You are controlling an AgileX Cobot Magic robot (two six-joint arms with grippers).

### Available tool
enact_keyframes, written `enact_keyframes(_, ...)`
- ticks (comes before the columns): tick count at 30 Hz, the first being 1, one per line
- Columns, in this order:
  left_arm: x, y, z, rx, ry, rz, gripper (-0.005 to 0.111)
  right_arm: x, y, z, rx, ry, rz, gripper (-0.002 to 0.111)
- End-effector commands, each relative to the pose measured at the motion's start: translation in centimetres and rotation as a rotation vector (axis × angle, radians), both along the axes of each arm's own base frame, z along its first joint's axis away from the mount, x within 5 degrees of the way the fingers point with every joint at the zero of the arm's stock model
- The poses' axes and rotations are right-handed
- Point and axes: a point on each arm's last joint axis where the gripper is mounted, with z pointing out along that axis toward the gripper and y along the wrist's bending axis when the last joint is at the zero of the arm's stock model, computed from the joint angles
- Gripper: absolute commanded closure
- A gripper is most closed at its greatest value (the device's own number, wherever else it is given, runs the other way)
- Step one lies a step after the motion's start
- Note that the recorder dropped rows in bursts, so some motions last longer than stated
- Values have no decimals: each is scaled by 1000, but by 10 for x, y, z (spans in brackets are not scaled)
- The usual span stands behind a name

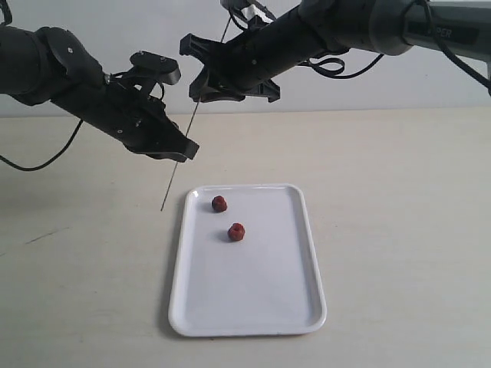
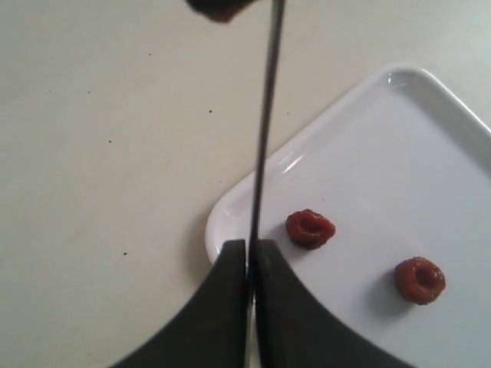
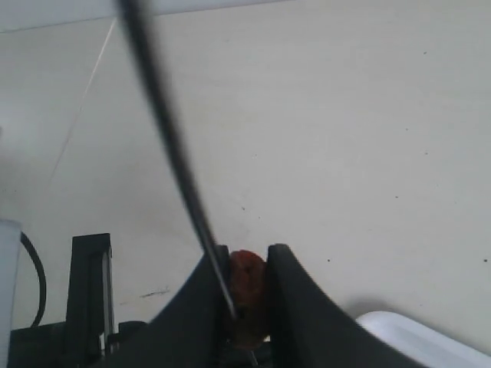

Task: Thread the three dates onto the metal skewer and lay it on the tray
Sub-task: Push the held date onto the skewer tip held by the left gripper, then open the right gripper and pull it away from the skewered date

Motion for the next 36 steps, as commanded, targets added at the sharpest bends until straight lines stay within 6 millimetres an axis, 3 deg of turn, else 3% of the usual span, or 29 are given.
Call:
enact_keyframes(1, 11, 3, 15, -67, -85, 105, 107, -11, 7, -2, -15, 59, 95, 101)
enact_keyframes(6, 11, 3, 14, -62, -86, 94, 107, -11, 7, -2, -21, 47, 105, 96)
enact_keyframes(12, 11, 2, 14, -56, -89, 81, 107, -11, 7, -2, -25, 41, 111, 58)
enact_keyframes(15, 11, 2, 14, -54, -89, 77, 107, -11, 7, -2, -25, 41, 111, 49)
enact_keyframes(23, 7, 1, 12, -42, -61, 36, 107, -11, 6, 4, -22, 20, 98, 49)
enact_keyframes(29, 1, 1, 9, -19, -1, -10, 107, -16, 1, 36, -41, -74, 78, 49)
enact_keyframes(36, -7, 5, 5, 41, 85, -37, 107, -23, -27, 68, -228, -123, -22, 49)
